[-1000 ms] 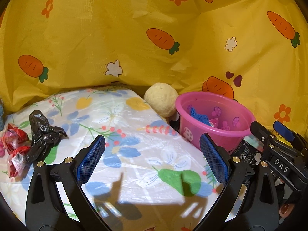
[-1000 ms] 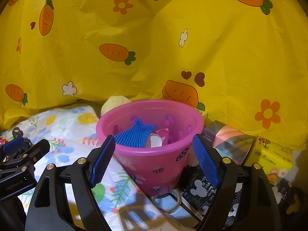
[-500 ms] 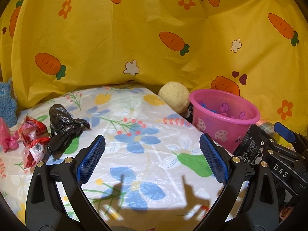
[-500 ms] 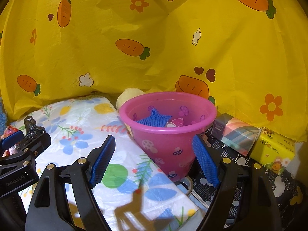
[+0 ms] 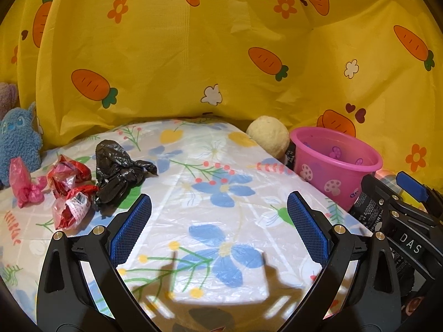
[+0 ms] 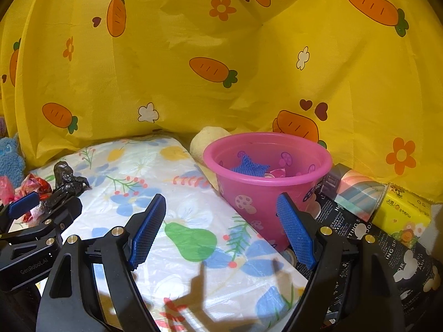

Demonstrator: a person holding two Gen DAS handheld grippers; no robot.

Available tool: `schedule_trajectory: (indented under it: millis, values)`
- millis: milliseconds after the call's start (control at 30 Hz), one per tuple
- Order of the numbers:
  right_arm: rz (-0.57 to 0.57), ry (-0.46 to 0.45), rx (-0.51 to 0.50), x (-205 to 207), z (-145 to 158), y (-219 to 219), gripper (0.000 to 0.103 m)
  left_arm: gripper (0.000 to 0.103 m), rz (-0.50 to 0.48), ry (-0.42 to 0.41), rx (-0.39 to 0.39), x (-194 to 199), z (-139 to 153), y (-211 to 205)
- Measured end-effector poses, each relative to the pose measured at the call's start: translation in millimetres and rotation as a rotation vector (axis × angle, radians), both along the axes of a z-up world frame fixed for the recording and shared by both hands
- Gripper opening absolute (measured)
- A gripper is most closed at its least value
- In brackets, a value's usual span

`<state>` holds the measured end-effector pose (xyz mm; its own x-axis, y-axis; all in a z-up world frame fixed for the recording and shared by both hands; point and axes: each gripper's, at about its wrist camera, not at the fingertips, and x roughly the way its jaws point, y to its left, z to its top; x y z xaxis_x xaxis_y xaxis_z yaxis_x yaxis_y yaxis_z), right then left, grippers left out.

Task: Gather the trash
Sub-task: 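Move both open tools back toward the black bag and red wrappers, then grasp the red-and-clear wrapper with the left tool while the right tool reaches the black bag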

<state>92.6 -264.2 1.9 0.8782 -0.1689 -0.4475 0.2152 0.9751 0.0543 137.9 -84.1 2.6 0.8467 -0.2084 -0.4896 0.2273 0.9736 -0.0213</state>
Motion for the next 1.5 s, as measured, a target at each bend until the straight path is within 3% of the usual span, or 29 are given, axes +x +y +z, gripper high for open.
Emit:
schedule_trajectory:
  millis: [267, 700, 933, 1033, 1133, 1333, 1500]
  values:
    - [0.086, 0.006, 0.002, 10, -1, 33, 0.080, 0.097, 0.100, 0.024, 0.017, 2, -9, 44]
    - [0.270, 0.030, -0.008, 45, -7, 115, 0.080, 0.097, 0.355, 0.084, 0.044, 23, -19, 161]
    - [0.327, 0.050, -0.009, 61, -9, 146, 0.080, 0.097, 0.368, 0.177, 0.023, 53, -34, 187]
    - [0.345, 0.061, -0.020, 69, -9, 155, 0.080, 0.095, 0.356, 0.226, -0.030, 66, -40, 195]
    - [0.368, 0.074, -0.024, 77, -8, 166, 0.080, 0.088, 0.360, 0.236, -0.036, 75, -42, 198]
    - [0.408, 0.098, -0.025, 95, -8, 187, 0.080, 0.055, 0.310, 0.343, -0.084, 91, -57, 203]
    - [0.437, 0.122, -0.018, 109, -10, 204, 0.080, 0.046, 0.285, 0.333, -0.127, 88, -57, 206]
